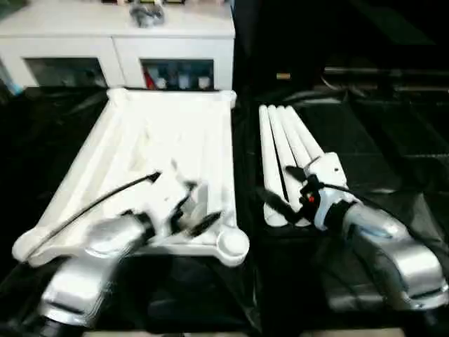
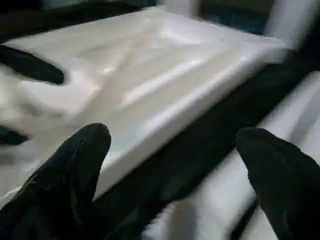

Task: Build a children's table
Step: Move to table, then move table base

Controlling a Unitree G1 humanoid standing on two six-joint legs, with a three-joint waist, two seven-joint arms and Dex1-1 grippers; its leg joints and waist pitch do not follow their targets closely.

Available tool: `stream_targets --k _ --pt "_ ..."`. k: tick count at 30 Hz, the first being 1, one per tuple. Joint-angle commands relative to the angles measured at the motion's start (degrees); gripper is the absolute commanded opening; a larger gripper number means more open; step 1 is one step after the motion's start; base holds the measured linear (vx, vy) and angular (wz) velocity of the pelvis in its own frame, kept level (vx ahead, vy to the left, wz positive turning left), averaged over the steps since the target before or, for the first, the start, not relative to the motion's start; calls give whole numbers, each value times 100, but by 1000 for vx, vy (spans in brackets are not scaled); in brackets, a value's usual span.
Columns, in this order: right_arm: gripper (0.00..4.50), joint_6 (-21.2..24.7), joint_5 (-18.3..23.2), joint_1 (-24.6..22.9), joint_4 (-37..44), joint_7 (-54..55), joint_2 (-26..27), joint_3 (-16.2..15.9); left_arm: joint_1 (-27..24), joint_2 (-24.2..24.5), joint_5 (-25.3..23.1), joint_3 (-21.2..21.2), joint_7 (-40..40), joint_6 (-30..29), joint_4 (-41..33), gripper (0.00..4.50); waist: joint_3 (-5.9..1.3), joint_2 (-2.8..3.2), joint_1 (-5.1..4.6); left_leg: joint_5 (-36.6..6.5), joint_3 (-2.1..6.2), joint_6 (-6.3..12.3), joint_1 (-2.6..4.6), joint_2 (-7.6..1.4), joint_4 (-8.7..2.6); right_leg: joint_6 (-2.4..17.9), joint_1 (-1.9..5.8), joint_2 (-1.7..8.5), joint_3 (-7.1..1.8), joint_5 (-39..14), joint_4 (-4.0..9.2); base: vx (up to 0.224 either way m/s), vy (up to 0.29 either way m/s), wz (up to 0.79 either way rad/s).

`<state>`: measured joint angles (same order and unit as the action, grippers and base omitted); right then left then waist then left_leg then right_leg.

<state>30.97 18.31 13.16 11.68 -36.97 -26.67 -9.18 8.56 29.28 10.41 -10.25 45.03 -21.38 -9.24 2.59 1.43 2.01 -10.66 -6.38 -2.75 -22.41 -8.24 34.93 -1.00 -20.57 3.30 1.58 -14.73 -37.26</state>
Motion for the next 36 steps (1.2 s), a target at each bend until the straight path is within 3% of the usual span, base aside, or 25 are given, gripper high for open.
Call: stream_targets --k 1,3,5,7,9,10,12,18,24,29,34,36 --pt "450 -33 45 63 141 -515 -247 -196 161 217 215 -24 607 -35 117 394 -196 24 6 -2481 69 -247 195 -365 -518 996 67 427 -245 -2155 652 -58 6 -1" --pt "450 -47 44 80 146 -669 -345 -243 201 318 300 -14 796 -72 155 375 -195 17 30 -2408 24 -254 202 -389 -537 1018 42 438 -265 -2064 657 -29 3 -1" --pt "450 6 142 160 165 -1153 -599 -309 353 663 436 -37 1329 11 358 363 -215 13 34 -2186 3 -203 154 -378 -548 1059 73 431 -267 -1788 613 0 0 0" --pt "450 -17 122 234 134 -1333 -678 -388 456 855 336 -127 1570 84 524 336 -239 27 38 -2050 -18 -155 160 -370 -533 1047 65 422 -277 -1673 603 0 0 0" --pt "450 -46 100 338 101 -1490 -721 -523 589 1048 107 -286 1808 219 791 324 -255 22 21 -1765 -34 -114 109 -372 -535 1098 99 422 -274 -1359 568 0 0 0" --pt "450 -51 103 364 95 -1529 -731 -559 620 1079 54 -319 1857 264 867 318 -270 30 34 -1745 -59 -71 144 -376 -520 1111 64 411 -280 -1286 576 0 0 0" --pt "450 2 151 424 117 -1674 -754 -643 691 1162 -56 -417 2031 401 1055 306 -273 29 29 -1648 -78 -64 131 -391 -516 1177 82 426 -286 -1097 560 0 0 0" --pt "450 -11 85 606 20 -2085 -818 -853 923 1297 -254 -754 2485 675 1582 259 -332 48 56 -1040 -128 128 140 -404 -456 1446 107 404 -267 111 464 0 0 0" --pt "450 -30 42 682 -14 -2140 -814 -946 1050 1232 -451 -886 2553 864 1897 209 -323 52 88 -1143 -169 110 172 -427 -461 1554 105 408 -263 53 470 0 0 0" --pt "450 -37 18 681 -54 -2264 -843 -970 1132 1235 -485 -964 2728 878 2056 154 -299 35 130 -1385 -202 -13 194 -449 -484 1465 76 417 -281 -440 505 0 0 0" --pt "450 -32 29 667 -44 -2303 -875 -1002 1148 1214 -467 -966 2760 884 2090 131 -304 36 158 -1353 -225 -57 201 -465 -485 1429 63 418 -283 -487 504 0 0 0" --pt "450 -42 24 654 -37 -2305 -881 -1015 1148 1170 -502 -967 2701 905 2111 98 -306 27 162 -1325 -225 -53 196 -467 -487 1423 66 419 -282 -442 499 0 0 0"
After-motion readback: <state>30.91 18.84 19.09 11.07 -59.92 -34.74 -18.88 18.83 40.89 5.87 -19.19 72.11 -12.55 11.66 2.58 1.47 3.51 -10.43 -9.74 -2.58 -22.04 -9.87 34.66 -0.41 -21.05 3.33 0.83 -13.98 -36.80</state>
